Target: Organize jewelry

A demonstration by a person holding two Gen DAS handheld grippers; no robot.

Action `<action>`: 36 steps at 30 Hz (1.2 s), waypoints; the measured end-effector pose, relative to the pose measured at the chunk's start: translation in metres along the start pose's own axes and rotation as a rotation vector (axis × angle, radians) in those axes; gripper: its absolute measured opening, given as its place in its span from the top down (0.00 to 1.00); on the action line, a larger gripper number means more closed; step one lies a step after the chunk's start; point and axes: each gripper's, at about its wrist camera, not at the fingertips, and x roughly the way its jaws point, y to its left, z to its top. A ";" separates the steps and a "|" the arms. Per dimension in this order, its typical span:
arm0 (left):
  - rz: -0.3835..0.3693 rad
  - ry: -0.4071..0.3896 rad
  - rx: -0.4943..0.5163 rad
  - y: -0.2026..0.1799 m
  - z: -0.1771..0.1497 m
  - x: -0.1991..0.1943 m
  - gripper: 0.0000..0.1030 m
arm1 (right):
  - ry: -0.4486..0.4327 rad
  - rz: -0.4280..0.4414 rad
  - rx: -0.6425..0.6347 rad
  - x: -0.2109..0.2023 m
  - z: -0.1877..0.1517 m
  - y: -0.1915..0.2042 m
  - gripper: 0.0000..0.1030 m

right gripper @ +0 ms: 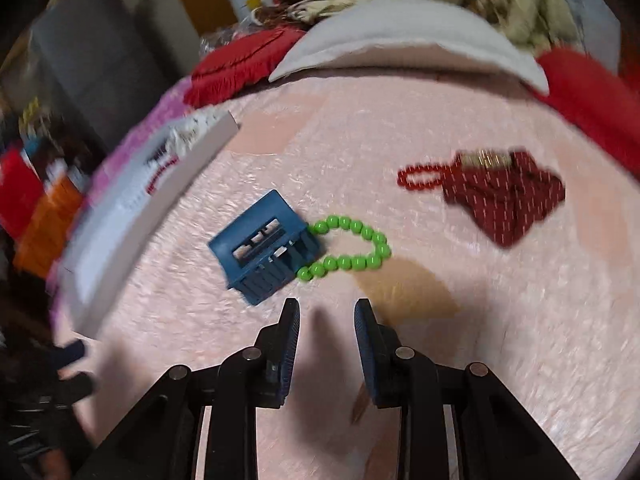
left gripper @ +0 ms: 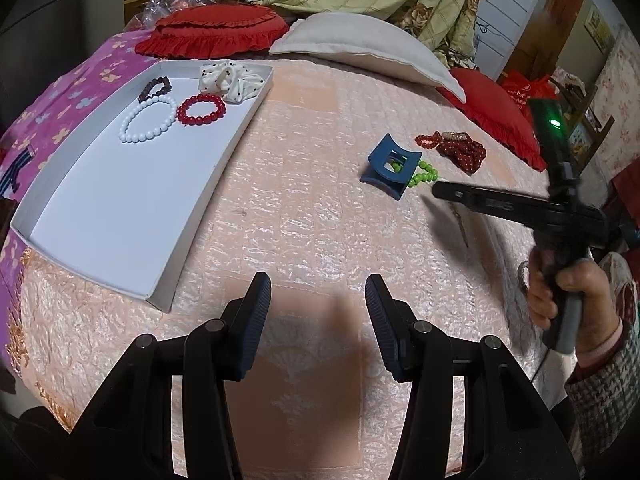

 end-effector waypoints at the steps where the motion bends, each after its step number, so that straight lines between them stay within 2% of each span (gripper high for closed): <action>1: -0.002 0.000 -0.001 0.001 0.000 0.000 0.53 | -0.002 -0.033 -0.023 0.004 0.002 0.002 0.74; 2: -0.004 -0.001 -0.004 0.002 0.000 0.001 0.53 | -0.004 -0.077 -0.040 0.010 0.006 0.003 0.74; 4: -0.009 -0.001 -0.016 0.006 0.001 0.003 0.53 | -0.007 -0.094 -0.035 0.020 0.015 -0.002 0.74; 9: -0.015 0.005 -0.041 0.016 0.001 0.008 0.53 | -0.013 -0.034 0.030 0.032 0.030 -0.014 0.74; 10: -0.013 0.005 -0.043 0.017 0.001 0.009 0.53 | -0.010 -0.007 0.057 0.034 0.031 -0.017 0.77; 11: -0.013 0.004 -0.046 0.018 0.001 0.010 0.53 | -0.011 0.007 0.073 0.032 0.031 -0.018 0.89; 12: -0.014 0.006 -0.049 0.018 0.002 0.011 0.53 | -0.004 0.040 0.093 0.032 0.030 -0.021 0.94; 14: -0.021 0.014 -0.056 0.018 0.004 0.013 0.53 | 0.004 0.056 0.126 0.031 0.026 -0.024 0.94; 15: -0.025 0.018 -0.059 0.018 0.006 0.015 0.53 | 0.012 0.055 0.147 0.029 0.023 -0.028 1.00; 19: -0.032 0.012 -0.050 0.013 0.014 0.015 0.53 | 0.015 0.028 0.173 0.013 0.005 -0.042 1.00; 22: -0.032 0.003 -0.040 0.008 0.021 0.017 0.53 | 0.018 -0.031 0.181 0.002 -0.006 -0.053 1.00; 24: -0.040 0.001 -0.046 0.006 0.025 0.019 0.53 | -0.015 0.009 0.194 -0.008 -0.008 -0.061 0.99; 25: -0.044 0.002 -0.050 0.005 0.026 0.021 0.53 | -0.038 0.054 0.213 -0.011 -0.005 -0.064 0.98; 27: -0.052 0.009 -0.056 0.004 0.029 0.024 0.53 | -0.065 0.079 0.234 -0.010 0.005 -0.065 0.94; 36: -0.103 -0.008 -0.095 0.008 0.079 0.038 0.53 | -0.028 0.051 0.195 0.039 0.043 -0.045 0.89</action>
